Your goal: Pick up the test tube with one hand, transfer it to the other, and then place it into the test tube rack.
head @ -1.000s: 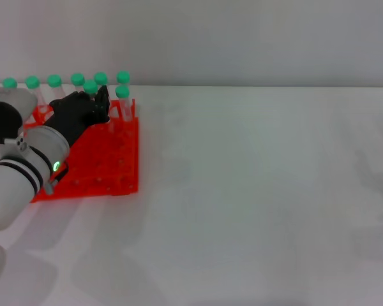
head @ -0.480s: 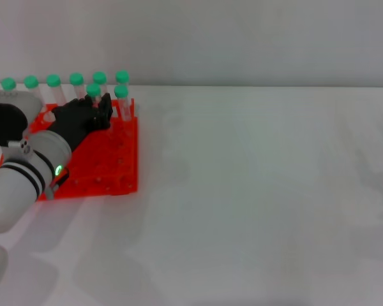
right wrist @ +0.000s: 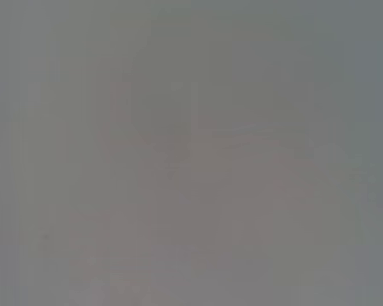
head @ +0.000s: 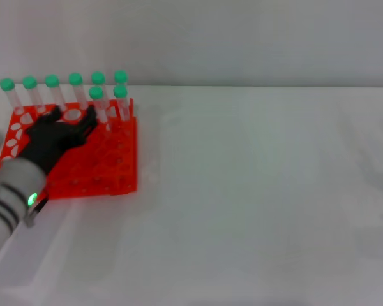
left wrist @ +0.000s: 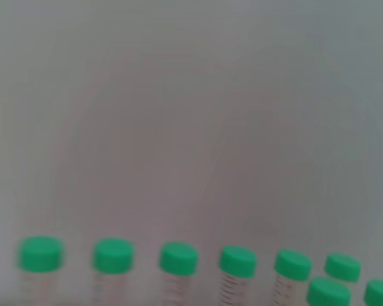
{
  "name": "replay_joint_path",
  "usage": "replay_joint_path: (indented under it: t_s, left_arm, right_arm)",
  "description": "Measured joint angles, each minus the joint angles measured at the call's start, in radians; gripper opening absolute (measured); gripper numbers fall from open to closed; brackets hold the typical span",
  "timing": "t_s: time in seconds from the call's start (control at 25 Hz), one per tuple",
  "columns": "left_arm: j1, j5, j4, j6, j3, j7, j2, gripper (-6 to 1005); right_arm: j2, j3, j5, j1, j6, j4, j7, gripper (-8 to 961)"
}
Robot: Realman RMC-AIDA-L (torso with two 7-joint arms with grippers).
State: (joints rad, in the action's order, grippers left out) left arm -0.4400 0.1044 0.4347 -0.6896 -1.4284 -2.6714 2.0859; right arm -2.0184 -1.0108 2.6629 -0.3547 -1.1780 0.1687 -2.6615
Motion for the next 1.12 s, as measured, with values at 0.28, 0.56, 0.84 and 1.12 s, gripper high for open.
replay_joint_path:
  t_s: [0.28, 0.56, 0.84, 1.12]
  left_arm:
    - [0.167, 0.128, -0.058, -0.359, -0.007, 0.022, 0.006, 806]
    - [0.204, 0.326, -0.249, -0.62, -0.007, 0.033, 0.006, 815]
    - [0.218, 0.406, -0.284, -0.649, -0.003, 0.076, 0.005, 815]
    - [0.208, 0.406, -0.286, -0.642, -0.001, 0.073, 0.005, 815]
  right_arm:
    - [-0.001, 0.053, 0.0, 0.002, 0.001, -0.001, -0.012, 696]
    - [0.0, 0.065, 0.0, 0.002, 0.002, -0.001, -0.081, 698]
    - [-0.003, 0.064, 0.0, -0.011, 0.014, -0.011, -0.081, 704]
    - [-0.008, 0.072, 0.001, -0.017, 0.027, -0.012, -0.083, 706]
